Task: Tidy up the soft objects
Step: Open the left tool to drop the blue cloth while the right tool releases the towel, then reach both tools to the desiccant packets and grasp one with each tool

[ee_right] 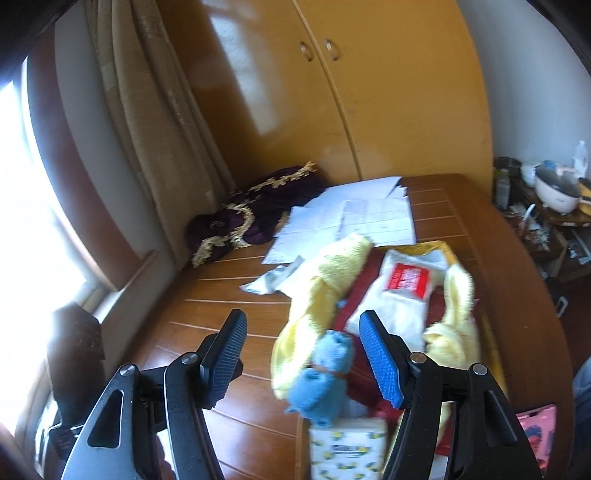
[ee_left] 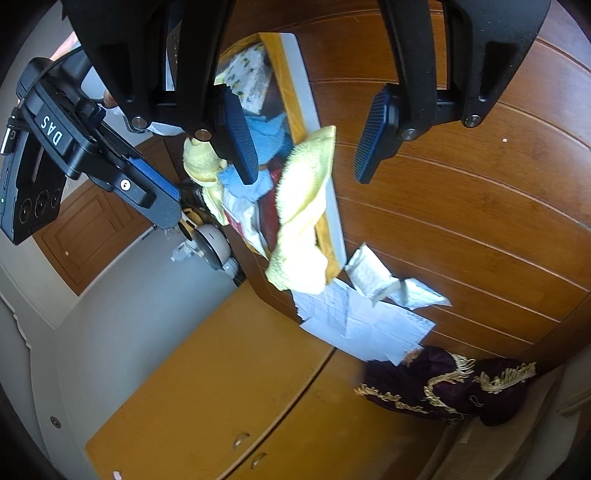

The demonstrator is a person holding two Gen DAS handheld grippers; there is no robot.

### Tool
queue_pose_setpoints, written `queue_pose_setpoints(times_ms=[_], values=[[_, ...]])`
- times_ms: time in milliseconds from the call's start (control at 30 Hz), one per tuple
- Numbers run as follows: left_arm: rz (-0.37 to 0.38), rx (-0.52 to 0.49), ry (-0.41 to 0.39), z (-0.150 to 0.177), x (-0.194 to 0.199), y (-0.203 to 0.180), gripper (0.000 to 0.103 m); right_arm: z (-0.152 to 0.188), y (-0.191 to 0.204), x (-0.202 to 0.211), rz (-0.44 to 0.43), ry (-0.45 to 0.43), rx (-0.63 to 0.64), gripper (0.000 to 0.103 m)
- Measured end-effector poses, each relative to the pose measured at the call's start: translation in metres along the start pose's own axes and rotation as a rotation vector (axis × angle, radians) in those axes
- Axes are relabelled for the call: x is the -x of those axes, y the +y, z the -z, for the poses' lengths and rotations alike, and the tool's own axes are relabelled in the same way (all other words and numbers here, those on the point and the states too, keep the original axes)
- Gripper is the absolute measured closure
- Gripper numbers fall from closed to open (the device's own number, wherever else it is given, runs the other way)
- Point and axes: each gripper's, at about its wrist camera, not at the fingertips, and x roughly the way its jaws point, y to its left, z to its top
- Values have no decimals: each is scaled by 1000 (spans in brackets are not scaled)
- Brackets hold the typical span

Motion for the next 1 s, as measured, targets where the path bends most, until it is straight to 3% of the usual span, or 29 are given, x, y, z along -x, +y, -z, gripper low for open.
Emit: queue_pose_setpoints(times_ms=[267, 467, 767, 933, 1000], values=[[-80, 76, -62, -14, 18, 41, 50, 1, 30, -36, -96, 104, -4, 37], [-161, 142, -107, -28, 33, 74, 50, 9, 54, -85, -77, 229, -27, 37], [-195, 202, -89, -29, 34, 105, 50, 21, 58, -147, 65, 352, -33, 37], [-192, 198, -82, -27, 34, 105, 50, 20, 46, -154, 151, 346, -55, 37], [-189, 196, -78, -27, 32, 105, 50, 18, 42, -155, 147, 346, -69, 38]])
